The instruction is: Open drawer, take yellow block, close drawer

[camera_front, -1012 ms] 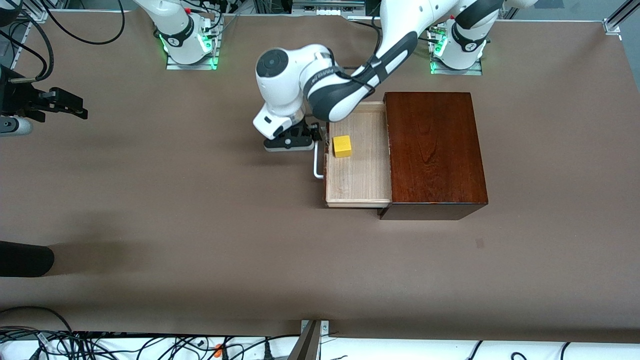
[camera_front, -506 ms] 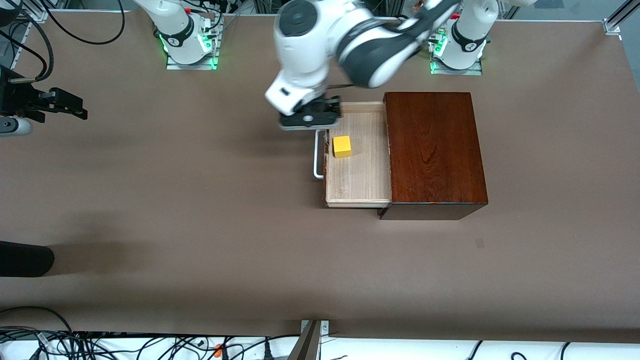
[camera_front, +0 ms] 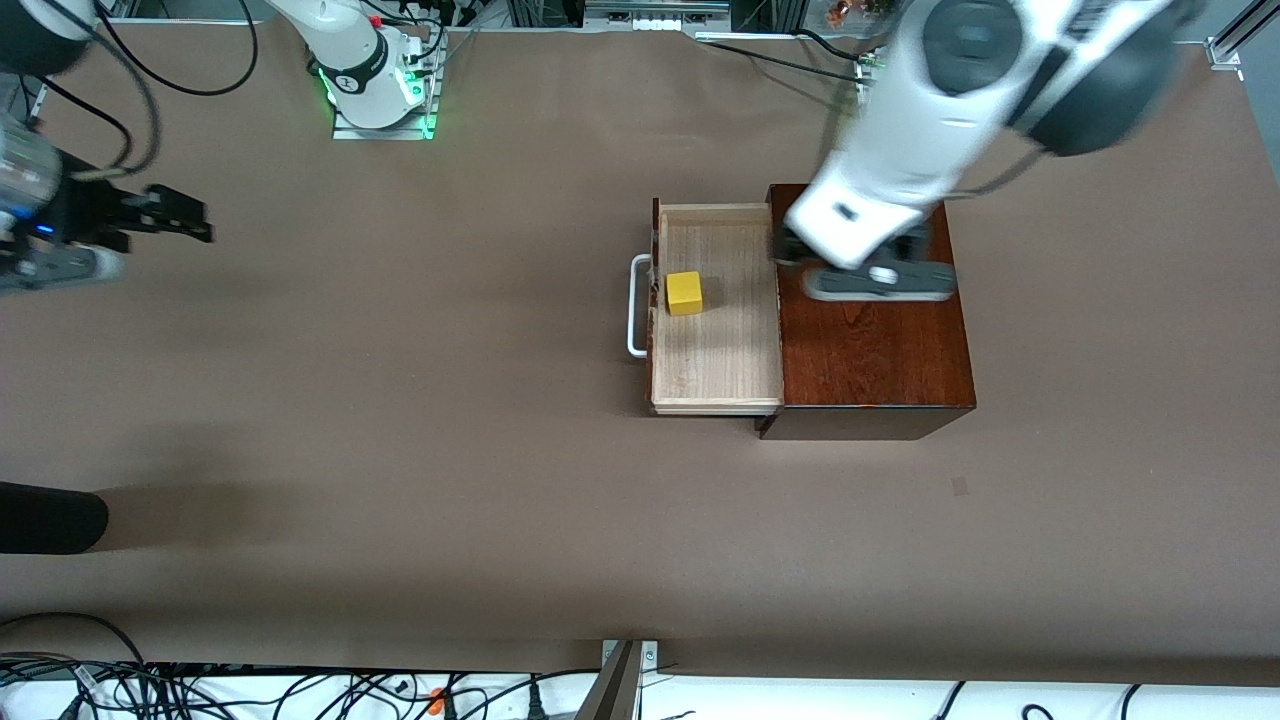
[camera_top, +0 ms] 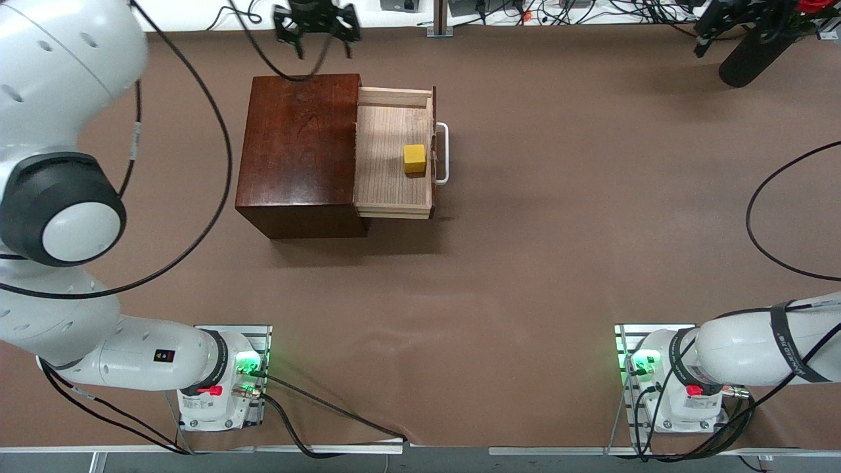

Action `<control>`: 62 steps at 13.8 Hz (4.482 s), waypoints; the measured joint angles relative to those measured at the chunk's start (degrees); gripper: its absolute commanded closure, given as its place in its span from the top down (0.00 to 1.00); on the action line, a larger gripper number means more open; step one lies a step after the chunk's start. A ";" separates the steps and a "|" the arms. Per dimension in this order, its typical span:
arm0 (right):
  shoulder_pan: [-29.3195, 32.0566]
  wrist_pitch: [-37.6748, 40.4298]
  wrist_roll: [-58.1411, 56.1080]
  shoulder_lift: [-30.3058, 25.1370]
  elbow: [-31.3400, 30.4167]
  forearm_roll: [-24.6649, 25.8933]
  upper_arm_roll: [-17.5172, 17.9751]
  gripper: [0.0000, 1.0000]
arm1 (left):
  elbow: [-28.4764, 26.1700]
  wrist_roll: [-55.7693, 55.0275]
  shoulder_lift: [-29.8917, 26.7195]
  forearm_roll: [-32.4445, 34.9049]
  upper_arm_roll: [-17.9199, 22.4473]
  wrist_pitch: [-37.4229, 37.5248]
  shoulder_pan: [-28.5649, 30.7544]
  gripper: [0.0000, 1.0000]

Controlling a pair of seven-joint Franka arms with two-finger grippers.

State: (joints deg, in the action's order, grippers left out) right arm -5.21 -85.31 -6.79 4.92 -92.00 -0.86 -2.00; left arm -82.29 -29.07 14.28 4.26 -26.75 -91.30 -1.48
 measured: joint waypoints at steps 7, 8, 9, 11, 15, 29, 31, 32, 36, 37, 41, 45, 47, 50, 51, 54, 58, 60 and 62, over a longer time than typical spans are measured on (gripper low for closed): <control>-10.29 -3.17 31.63 12.58 8.97 -9.50 0.27 1.00 | -0.92 12.60 -2.86 -1.32 2.96 1.64 9.51 1.00; -11.71 -3.69 37.00 13.60 9.73 -10.47 0.30 1.00 | -0.98 14.01 -3.36 -2.00 5.97 1.91 7.93 1.00; -13.08 -4.13 42.46 14.27 10.23 -11.35 0.31 1.00 | -1.07 15.84 -4.07 -2.85 9.80 2.36 5.63 1.00; -15.93 -6.15 53.07 14.74 10.76 -12.40 0.35 1.00 | -1.48 19.48 -5.67 -3.52 15.94 3.27 1.92 1.00; -25.11 -16.13 79.59 15.24 10.92 -12.59 0.49 1.00 | -3.80 27.60 -8.15 -3.57 22.65 3.70 -0.55 1.00; -42.11 -36.72 135.45 36.39 22.53 -12.37 0.17 1.00 | -4.17 37.65 -10.43 -4.66 23.77 4.98 1.94 1.00; -43.09 -36.57 135.72 37.13 22.53 -12.19 0.17 1.00 | -4.17 35.88 -10.43 -4.68 23.12 4.99 1.88 1.00; -43.59 -36.13 135.72 37.37 22.52 -11.65 0.16 1.00 | -4.18 34.53 -10.43 -4.68 22.60 4.99 1.80 1.00; -46.35 -33.22 136.29 37.76 22.06 -7.70 0.17 1.00 | -4.20 31.43 -10.43 -4.68 21.76 4.99 1.19 1.00; -46.74 -31.95 136.46 37.79 22.02 -7.35 0.13 1.00 | -4.20 31.32 -10.43 -4.68 21.76 4.99 1.20 1.00; -46.89 -30.10 136.55 37.82 21.44 -7.22 -0.42 1.00 | -4.22 30.96 -10.43 -4.68 21.76 4.99 1.20 1.00; -46.96 -30.11 136.55 38.01 20.53 -6.58 -0.46 0.98 | -4.23 30.69 -10.43 -4.68 21.76 4.99 1.20 1.00; -47.30 -30.15 136.55 38.28 20.27 -5.51 -0.46 0.67 | -4.23 30.64 -10.43 -4.68 21.76 4.99 1.20 1.00; -47.70 -30.24 136.55 38.42 20.14 -4.95 -0.46 0.35 | -4.24 30.62 -10.43 -4.68 21.76 4.99 1.20 1.00; -47.69 -30.28 136.55 38.42 20.14 -4.94 -0.47 0.30 | -4.24 30.62 -10.43 -4.68 21.76 4.99 1.20 1.00; -47.62 -30.46 136.55 38.17 20.54 -4.93 -0.79 0.27 | -4.22 30.61 -10.43 -4.68 21.76 4.94 1.20 1.00; -47.16 -29.48 136.55 34.50 21.62 -4.95 -1.38 0.27 | -3.74 30.61 -10.43 -4.68 21.77 4.88 1.20 1.00; -46.36 -28.50 135.94 31.10 21.77 -4.95 -1.49 0.27 | -3.57 30.61 -10.43 -4.68 21.77 4.88 1.20 1.00; -45.35 -26.00 130.90 27.54 21.80 -4.96 -1.52 0.27 | -3.57 30.61 -10.39 -4.68 21.77 4.88 1.21 1.00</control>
State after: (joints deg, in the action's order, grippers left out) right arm -50.56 -111.31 124.11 32.46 -70.20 -5.82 -3.53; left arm -85.86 1.54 3.89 -0.42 -4.99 -86.42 -0.27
